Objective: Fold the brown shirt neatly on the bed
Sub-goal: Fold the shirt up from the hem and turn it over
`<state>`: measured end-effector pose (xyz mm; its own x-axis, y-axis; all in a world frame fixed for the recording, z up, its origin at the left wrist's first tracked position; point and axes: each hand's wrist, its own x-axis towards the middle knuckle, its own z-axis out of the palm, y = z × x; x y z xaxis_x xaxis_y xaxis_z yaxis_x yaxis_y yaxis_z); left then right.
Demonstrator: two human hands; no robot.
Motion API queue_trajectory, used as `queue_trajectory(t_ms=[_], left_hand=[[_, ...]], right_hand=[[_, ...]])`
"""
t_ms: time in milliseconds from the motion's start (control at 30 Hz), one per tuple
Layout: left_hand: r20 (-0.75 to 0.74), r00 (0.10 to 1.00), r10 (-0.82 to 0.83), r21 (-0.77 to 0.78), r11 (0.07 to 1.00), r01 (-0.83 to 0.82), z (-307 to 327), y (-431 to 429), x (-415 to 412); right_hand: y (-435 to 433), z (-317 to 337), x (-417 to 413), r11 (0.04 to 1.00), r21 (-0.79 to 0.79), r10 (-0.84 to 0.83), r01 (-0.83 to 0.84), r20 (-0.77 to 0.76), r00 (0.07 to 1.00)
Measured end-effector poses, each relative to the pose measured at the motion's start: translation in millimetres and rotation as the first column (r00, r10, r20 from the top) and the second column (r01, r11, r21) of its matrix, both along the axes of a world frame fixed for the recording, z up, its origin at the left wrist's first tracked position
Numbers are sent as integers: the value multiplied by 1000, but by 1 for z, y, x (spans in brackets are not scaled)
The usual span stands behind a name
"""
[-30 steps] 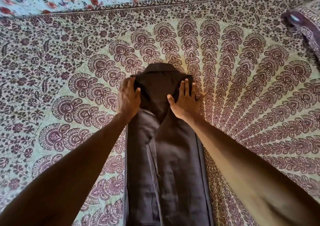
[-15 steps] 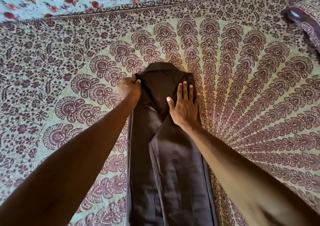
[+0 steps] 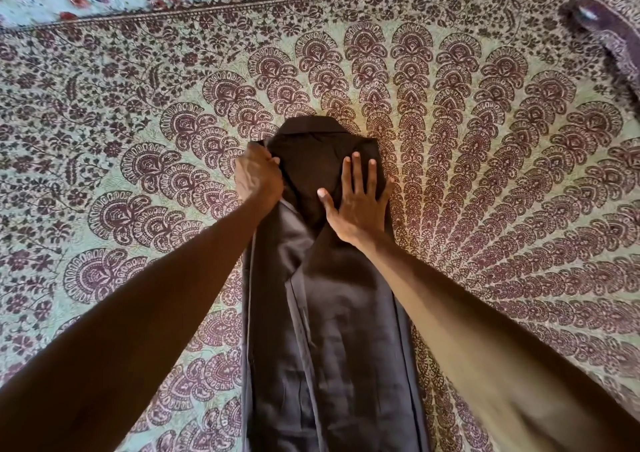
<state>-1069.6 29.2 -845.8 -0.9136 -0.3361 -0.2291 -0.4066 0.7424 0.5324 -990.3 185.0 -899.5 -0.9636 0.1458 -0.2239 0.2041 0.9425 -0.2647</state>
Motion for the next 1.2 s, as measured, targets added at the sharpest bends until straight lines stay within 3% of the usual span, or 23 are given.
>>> queue_trajectory(t_ms=[133, 233, 300, 467, 600, 733, 800, 1067, 1200], left_hand=[[-12, 999, 36, 4, 999, -36, -1, 5, 4], [-64, 998, -21, -146, 989, 11, -2, 8, 23], [-113, 980, -165, -261, 956, 131, -4, 6, 41], [-233, 856, -462, -349, 861, 370, -9, 3, 70], [-262, 772, -580, -260, 812, 522, -11, 19, 87], [-201, 808, -554, -171, 832, 528, -14, 36, 100], [-177, 830, -529, -143, 848, 510, -15, 39, 100], [-164, 829, -535, -173, 843, 509, -15, 43, 112], [-191, 812, -551, -246, 828, 504, -14, 46, 128]], right_hand=[[-4, 10, -12, 998, -40, -40, 43, 78, 996], [-5, 16, -16, 997, -37, -62, 66, 108, 992], [-5, 18, -15, 994, -28, -100, 102, 57, 993], [3, 31, -17, 947, -73, -321, 312, -211, 923], [15, 45, -38, 878, -145, -464, 455, -34, 885], [25, 60, -55, 695, -495, -537, 522, 126, 834], [28, 63, -56, 661, -523, -570, 537, 115, 814], [40, 59, -54, 766, -388, -513, 512, 110, 851], [41, 59, -49, 820, -336, -482, 464, 32, 876]])
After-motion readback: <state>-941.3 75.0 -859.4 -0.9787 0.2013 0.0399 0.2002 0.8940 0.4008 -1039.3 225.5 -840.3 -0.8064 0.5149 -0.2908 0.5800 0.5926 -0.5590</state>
